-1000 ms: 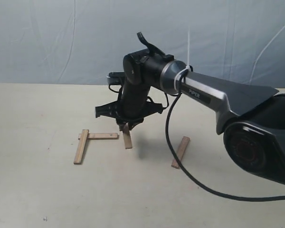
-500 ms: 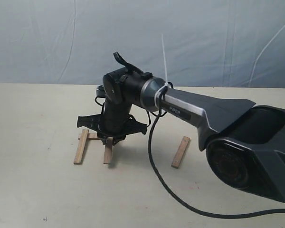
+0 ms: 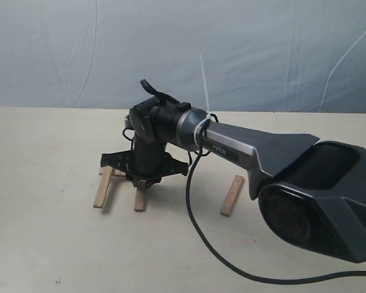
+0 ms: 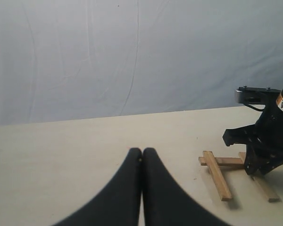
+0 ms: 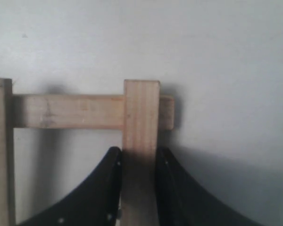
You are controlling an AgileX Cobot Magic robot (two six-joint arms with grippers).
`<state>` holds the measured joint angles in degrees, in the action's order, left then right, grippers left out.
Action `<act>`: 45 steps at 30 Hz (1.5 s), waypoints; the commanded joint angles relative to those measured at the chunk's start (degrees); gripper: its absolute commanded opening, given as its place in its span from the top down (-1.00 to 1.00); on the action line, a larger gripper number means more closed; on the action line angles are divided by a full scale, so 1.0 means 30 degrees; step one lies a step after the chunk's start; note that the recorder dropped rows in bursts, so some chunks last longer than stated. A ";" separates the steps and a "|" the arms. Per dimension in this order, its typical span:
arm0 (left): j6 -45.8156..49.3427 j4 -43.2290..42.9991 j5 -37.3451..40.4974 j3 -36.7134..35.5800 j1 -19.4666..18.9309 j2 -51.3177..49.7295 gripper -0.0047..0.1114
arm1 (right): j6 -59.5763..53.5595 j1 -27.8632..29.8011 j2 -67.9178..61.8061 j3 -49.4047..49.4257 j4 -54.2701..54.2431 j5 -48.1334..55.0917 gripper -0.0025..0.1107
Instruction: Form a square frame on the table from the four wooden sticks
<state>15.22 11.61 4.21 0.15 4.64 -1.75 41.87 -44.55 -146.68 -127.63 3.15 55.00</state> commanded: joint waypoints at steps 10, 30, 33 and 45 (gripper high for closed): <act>-0.0006 -0.0096 0.0002 -0.0049 0.0074 0.0118 0.92 | -1.3008 0.2152 0.4430 -0.0037 -0.1473 0.4207 0.97; -0.0006 -0.0096 0.0002 -0.0049 0.0074 0.0118 0.92 | -2.5548 0.4988 0.5994 0.5011 -0.2464 0.3873 0.97; -0.0006 -0.0096 0.0002 -0.0049 0.0074 0.0118 0.92 | -2.7095 0.5207 0.5994 0.5863 -0.2585 0.3671 0.97; -0.0006 -0.0096 0.0002 -0.0049 0.0074 0.0118 0.92 | -2.6919 0.6403 0.4637 0.6546 -0.3948 0.1123 0.97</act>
<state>15.22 11.61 4.21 0.15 4.64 -1.75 -38.50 -25.65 -131.64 -108.39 -7.83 60.54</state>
